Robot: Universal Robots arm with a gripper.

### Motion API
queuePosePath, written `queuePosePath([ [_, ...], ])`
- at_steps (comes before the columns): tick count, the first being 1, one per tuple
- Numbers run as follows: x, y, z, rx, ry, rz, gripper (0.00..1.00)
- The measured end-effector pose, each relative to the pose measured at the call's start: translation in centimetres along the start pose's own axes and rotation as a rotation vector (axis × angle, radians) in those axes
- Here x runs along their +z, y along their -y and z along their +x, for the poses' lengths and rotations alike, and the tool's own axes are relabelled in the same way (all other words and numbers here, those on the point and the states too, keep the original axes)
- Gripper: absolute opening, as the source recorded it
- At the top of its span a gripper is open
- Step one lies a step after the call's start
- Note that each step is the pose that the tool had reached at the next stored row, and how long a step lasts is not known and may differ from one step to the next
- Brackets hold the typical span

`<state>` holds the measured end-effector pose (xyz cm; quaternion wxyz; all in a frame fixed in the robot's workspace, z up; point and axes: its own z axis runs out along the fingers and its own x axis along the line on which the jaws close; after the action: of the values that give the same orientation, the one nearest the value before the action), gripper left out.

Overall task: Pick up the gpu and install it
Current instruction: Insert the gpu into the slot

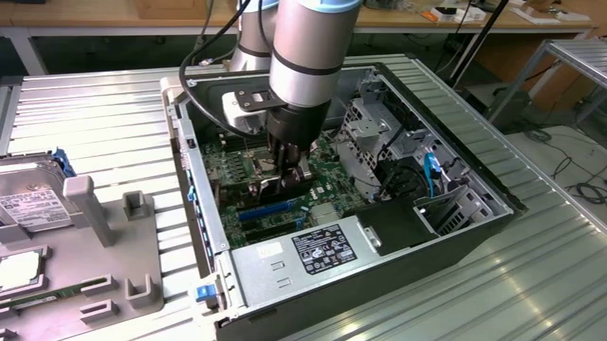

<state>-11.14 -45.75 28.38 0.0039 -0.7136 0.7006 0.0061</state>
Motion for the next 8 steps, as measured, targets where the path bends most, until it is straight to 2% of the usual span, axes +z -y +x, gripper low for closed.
queuePosePath([
  [8,0.39,-0.14,-0.03,0.024,-0.0002,0.0125,0.27],
])
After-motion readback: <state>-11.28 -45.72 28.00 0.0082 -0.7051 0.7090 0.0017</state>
